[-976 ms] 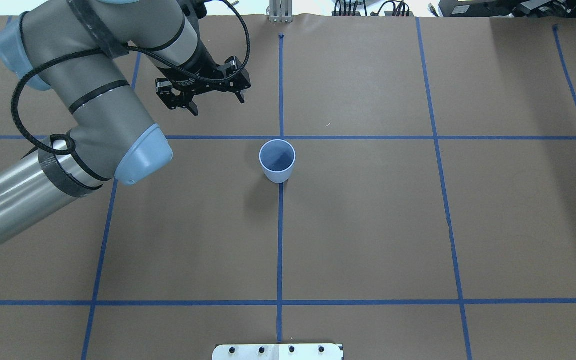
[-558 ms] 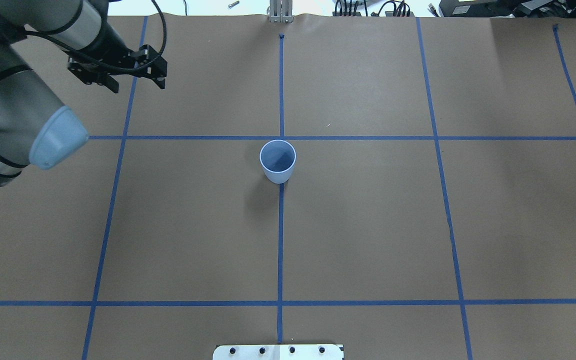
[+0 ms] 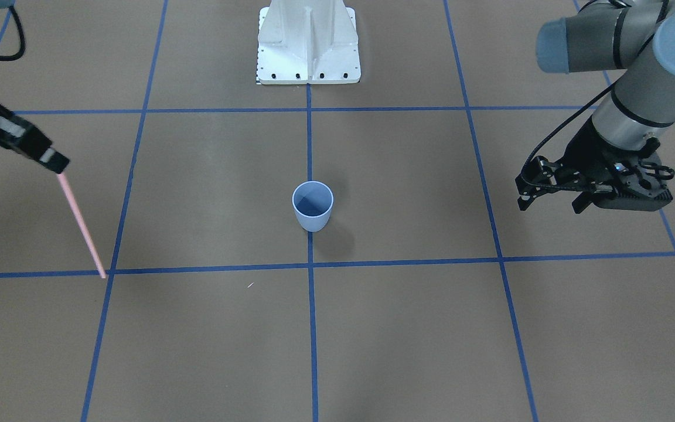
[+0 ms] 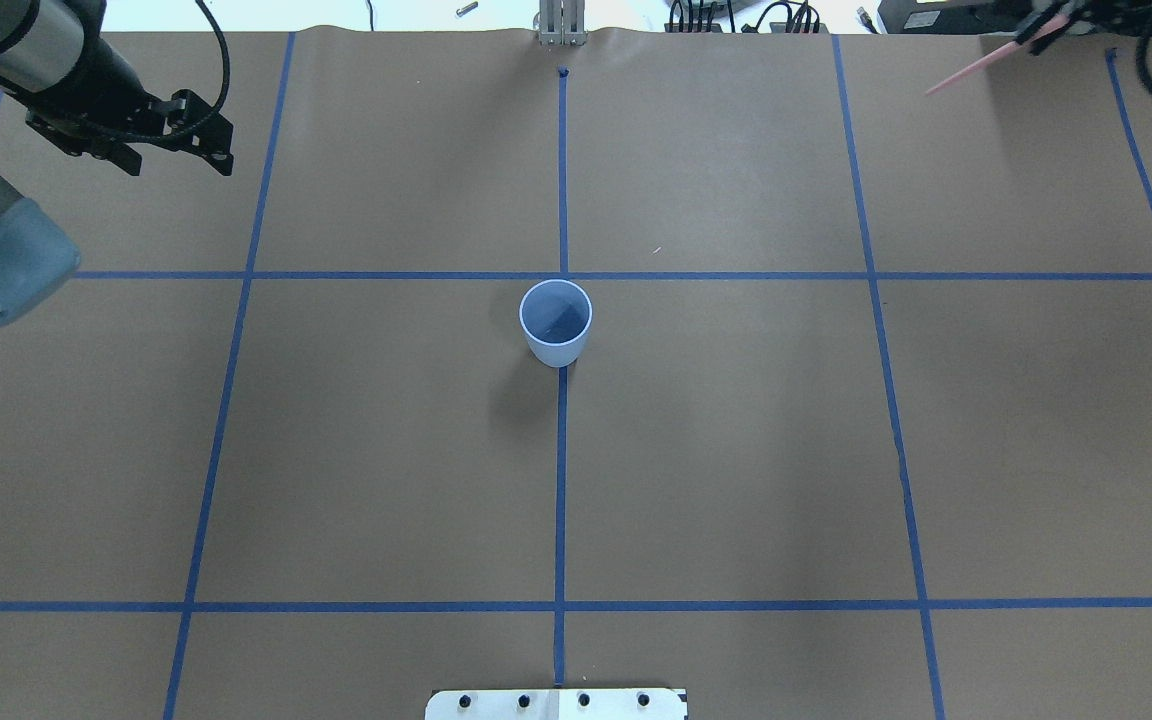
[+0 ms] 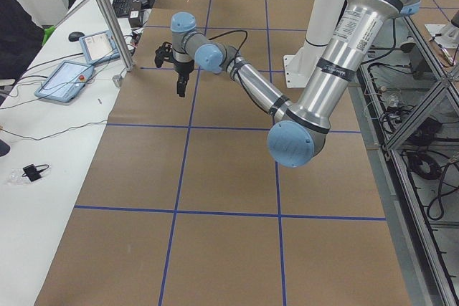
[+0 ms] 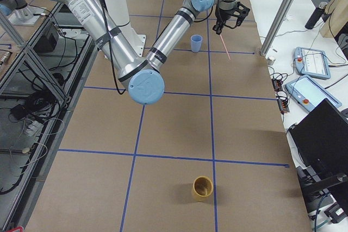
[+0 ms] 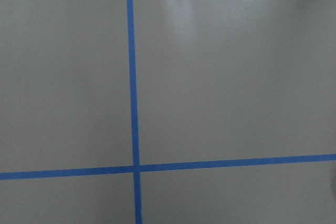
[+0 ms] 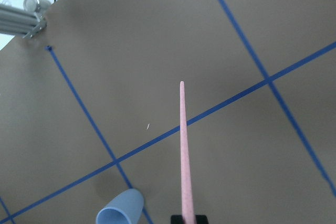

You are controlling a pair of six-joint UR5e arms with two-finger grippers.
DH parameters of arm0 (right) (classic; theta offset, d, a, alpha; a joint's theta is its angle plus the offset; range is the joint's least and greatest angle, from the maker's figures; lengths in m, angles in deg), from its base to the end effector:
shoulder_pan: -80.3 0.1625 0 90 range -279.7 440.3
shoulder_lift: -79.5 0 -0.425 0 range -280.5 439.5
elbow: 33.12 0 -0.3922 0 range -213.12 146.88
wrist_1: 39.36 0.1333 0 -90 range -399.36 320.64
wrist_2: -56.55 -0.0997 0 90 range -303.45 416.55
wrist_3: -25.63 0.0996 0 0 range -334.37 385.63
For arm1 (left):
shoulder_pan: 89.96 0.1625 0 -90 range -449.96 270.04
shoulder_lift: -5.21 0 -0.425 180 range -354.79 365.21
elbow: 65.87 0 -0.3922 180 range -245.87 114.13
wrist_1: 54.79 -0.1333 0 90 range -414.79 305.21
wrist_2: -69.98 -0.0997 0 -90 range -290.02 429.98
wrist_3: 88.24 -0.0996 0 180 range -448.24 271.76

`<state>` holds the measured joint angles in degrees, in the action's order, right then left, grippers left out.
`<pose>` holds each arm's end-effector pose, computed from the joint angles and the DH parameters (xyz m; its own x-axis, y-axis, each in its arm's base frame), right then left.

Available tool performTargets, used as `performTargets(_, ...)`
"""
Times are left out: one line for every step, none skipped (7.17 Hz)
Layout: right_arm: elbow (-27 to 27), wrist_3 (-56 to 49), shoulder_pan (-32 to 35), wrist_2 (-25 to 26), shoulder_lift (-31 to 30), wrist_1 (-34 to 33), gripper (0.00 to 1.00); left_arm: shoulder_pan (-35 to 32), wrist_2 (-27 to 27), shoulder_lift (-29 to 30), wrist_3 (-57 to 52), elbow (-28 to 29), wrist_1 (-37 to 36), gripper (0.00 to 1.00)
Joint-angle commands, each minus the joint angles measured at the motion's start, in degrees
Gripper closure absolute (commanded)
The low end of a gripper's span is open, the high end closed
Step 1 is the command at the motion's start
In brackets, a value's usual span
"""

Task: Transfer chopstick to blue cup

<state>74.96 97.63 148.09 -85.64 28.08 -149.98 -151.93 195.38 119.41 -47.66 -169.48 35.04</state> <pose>-0.1752 -0.5735 0.1578 0.4118 0.5074 0.7570 -0.2782 0.8610 -0.4258 0.2211 -0.5763 0.3131 0.6623 0.0734 -0.7457 0.0773 0.9832 0.1654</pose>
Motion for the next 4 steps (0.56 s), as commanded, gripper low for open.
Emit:
performTargets(0.29, 10.07, -8.86, 2.95, 5.60, 2.43, 1.00, -2.00, 0.63, -2.22, -4.34, -0.28, 0.17, 0.02)
performTargets(0.12, 15.31, -13.16, 6.11, 8.67, 2.51, 1.00, -2.45, 0.63, -3.27, -5.41, -0.10, 0.25, 0.02)
performTargets(-1.02, 16.41, -15.55, 7.36, 11.92, 2.43, 1.00, -2.45, 0.63, -3.54, -6.55, 0.33, 0.25, 0.02)
performTargets(-2.16, 16.68, -18.45, 7.45, 14.13, 2.43, 1.00, -2.45, 0.63, -3.89, -6.56, 0.25, 0.34, 0.02)
